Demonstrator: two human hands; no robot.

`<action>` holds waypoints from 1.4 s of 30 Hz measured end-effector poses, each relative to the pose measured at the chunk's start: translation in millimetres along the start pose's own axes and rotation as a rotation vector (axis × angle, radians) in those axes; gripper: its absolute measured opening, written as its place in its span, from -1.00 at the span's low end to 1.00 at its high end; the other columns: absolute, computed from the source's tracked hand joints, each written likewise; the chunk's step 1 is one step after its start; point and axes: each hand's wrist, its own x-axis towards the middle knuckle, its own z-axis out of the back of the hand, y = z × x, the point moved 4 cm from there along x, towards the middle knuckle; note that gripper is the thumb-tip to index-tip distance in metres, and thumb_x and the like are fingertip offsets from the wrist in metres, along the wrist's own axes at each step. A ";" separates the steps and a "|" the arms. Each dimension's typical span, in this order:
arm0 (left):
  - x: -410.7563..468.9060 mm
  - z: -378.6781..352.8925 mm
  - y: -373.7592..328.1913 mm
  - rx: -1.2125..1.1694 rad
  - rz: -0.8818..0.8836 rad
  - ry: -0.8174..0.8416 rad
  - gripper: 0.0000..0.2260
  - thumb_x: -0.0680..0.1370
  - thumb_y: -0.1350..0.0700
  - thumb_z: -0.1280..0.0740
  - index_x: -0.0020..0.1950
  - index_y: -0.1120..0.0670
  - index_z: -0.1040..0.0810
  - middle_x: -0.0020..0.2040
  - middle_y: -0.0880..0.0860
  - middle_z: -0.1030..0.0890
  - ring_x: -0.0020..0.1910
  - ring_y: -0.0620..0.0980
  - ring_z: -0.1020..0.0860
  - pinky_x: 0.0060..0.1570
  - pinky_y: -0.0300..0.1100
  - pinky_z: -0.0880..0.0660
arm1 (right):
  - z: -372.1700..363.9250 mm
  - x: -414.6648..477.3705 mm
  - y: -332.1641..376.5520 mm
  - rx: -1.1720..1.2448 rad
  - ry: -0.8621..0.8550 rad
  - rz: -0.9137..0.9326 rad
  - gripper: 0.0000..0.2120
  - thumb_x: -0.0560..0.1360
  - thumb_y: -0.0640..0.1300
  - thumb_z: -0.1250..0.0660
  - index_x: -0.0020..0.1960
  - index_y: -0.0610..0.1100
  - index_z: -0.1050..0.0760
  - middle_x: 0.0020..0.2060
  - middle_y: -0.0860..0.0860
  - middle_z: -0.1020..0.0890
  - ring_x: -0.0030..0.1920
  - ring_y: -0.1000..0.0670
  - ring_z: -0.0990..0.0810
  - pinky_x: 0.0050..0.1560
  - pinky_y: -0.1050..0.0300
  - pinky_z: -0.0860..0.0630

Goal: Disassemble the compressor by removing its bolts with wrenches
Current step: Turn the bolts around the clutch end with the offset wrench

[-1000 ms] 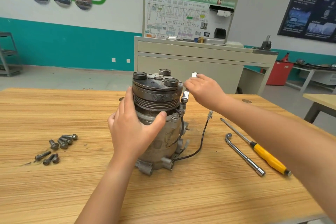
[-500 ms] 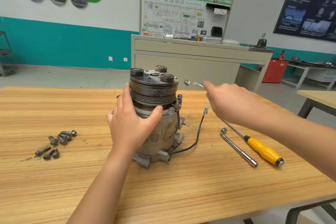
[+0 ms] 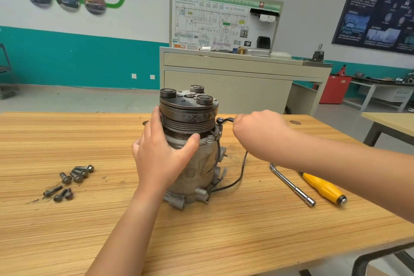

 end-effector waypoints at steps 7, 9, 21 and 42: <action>-0.2 0.3 -0.7 -0.005 -0.010 0.004 -0.09 0.21 -0.40 -0.08 0.50 0.00 -0.16 0.37 -0.09 -0.38 0.34 -0.09 -0.32 0.30 -0.01 -0.14 | -3.4 10.2 -19.6 0.026 -0.020 0.115 -0.80 0.50 -0.15 -0.13 0.07 -0.17 -0.42 -0.42 0.03 -0.29 -0.44 0.03 -0.30 -0.48 0.19 -0.24; -0.2 0.4 -0.4 -0.005 -0.015 -0.003 -0.09 0.21 -0.40 -0.08 0.49 0.01 -0.17 0.36 -0.09 -0.39 0.34 -0.10 -0.33 0.30 -0.03 -0.14 | -11.8 15.6 -28.8 0.024 0.000 0.129 -0.80 0.51 -0.21 -0.11 0.12 -0.18 -0.37 -0.42 0.02 -0.30 -0.45 0.06 -0.28 -0.50 0.21 -0.20; -0.9 0.9 -1.6 0.038 -0.030 -0.016 -0.10 0.23 -0.39 -0.08 0.48 0.05 -0.20 0.37 -0.06 -0.40 0.36 -0.10 -0.32 0.31 -0.02 -0.14 | -40.2 101.2 -27.0 0.136 -0.407 0.177 -0.69 0.50 -0.41 -0.15 0.22 -0.24 -0.40 0.09 -0.13 -0.57 0.10 -0.12 -0.54 0.02 0.02 -0.53; -1.4 0.6 -0.9 0.006 -0.007 -0.011 -0.08 0.22 -0.40 -0.07 0.49 0.03 -0.17 0.38 -0.05 -0.38 0.35 -0.07 -0.32 0.31 -0.01 -0.14 | -46.3 8.7 -43.1 0.403 -0.263 -0.111 -0.74 0.62 -0.05 0.01 0.25 -0.05 -0.32 -0.10 -0.09 -0.59 -0.15 -0.14 -0.53 -0.29 0.08 -0.36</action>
